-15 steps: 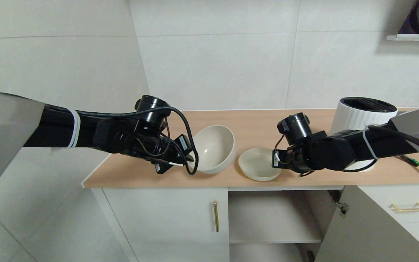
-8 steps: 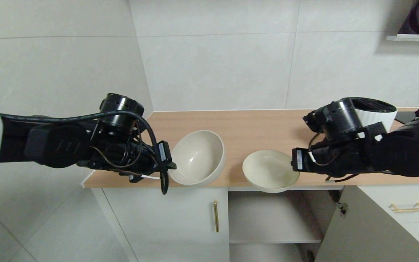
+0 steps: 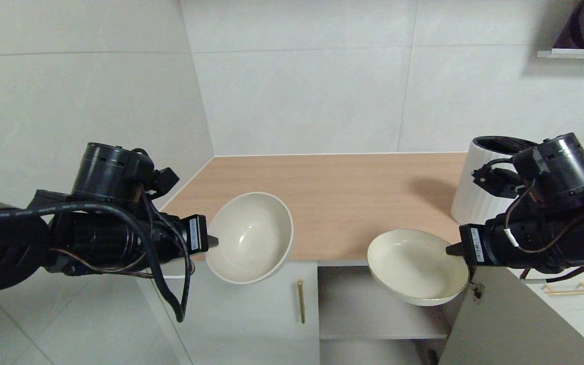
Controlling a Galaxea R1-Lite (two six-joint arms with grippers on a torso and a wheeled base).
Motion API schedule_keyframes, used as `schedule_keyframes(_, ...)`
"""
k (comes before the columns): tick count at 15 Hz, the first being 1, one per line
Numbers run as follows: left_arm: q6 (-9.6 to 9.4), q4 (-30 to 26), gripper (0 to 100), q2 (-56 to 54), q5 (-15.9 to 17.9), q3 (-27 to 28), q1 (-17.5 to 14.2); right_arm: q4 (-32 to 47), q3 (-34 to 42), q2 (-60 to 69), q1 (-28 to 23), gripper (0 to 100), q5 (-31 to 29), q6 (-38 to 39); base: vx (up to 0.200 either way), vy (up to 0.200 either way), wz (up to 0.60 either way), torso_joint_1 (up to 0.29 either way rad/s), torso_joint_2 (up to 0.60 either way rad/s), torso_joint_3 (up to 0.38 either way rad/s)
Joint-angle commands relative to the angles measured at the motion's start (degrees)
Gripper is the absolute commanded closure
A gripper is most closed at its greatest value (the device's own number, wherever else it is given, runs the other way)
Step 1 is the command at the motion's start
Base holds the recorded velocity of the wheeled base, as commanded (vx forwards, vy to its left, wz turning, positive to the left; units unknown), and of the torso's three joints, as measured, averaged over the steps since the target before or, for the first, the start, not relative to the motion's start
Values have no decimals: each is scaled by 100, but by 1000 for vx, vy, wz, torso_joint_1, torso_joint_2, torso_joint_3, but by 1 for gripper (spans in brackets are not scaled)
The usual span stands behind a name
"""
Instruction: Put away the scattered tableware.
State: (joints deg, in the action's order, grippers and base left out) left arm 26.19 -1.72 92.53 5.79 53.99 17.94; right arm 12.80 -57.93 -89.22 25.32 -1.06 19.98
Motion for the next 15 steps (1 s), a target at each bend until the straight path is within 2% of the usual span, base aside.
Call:
schedule_keyframes(1, 1, 5, 100, -103, 1, -55, -1, -6, 71, 107, -27, 100, 1, -3, 0, 0, 0, 0, 0, 0)
schedule_keyframes(7, -52, -30, 100, -121, 1, -222, 42, -6, 476, 80, -27, 100, 1, -82, 0, 0, 0, 0, 0, 0)
schedule_keyframes(9, -412, -21, 100, -121, 1, -442, 218, -6, 537, 89, -27, 100, 1, -117, 0, 0, 0, 0, 0, 0)
schedule_keyframes(10, -456, -21, 100, -103, 1, -460, 245, -6, 537, 89, -27, 100, 1, -152, 0, 0, 0, -17, 46, 51)
schedule_keyframes(15, -465, -4, 100, 20, 1, -469, 262, -41, 546, 54, -27, 100, 1, -170, 0, 0, 0, -163, 403, 233)
